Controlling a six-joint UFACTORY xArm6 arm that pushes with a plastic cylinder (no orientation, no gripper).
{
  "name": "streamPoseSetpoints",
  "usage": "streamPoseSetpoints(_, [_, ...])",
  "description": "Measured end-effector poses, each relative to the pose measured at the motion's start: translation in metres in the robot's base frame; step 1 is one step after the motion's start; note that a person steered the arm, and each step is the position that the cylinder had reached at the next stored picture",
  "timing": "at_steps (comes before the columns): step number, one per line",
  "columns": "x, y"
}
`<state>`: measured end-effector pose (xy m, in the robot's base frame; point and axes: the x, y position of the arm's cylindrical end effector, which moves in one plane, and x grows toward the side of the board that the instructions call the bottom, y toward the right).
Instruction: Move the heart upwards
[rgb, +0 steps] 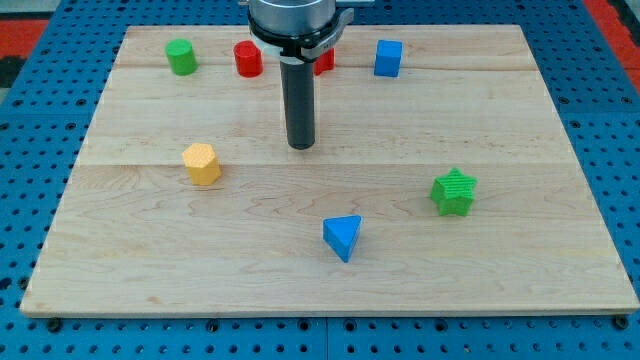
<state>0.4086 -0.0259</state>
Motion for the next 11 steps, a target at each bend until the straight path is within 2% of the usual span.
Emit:
streamPoseSetpoints(6, [-0.061, 0.0])
streamPoseSetpoints(8, [-0.066, 0.0])
streamPoseSetpoints(9, [-0.026, 0.0])
streamPoseSetpoints(10, [0.04, -0.002])
streamPoseSetpoints(11, [0.061, -0.005])
